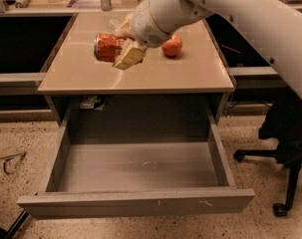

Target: Place coke can into top drawer

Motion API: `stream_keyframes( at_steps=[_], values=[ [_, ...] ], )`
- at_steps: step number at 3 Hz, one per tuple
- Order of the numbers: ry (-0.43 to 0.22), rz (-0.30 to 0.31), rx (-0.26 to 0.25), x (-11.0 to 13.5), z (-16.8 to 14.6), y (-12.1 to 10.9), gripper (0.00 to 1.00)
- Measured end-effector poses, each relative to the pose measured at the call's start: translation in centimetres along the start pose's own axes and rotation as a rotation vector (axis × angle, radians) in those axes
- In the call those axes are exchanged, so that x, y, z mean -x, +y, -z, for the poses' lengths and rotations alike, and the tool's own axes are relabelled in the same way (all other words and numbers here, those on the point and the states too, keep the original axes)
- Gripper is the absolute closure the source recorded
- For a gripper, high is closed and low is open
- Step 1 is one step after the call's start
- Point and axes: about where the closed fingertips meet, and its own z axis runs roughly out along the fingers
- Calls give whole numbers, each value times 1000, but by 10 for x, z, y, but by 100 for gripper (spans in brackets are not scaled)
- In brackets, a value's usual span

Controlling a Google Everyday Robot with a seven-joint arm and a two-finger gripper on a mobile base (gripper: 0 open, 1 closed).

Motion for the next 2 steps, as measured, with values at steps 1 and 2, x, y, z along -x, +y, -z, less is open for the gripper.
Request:
stream_keyframes(
  at_steps=[1, 2],
  values=[
    [27, -41, -15, -29, 4, 20, 100],
    [27, -41, -14, -29, 4, 20, 100]
  ],
)
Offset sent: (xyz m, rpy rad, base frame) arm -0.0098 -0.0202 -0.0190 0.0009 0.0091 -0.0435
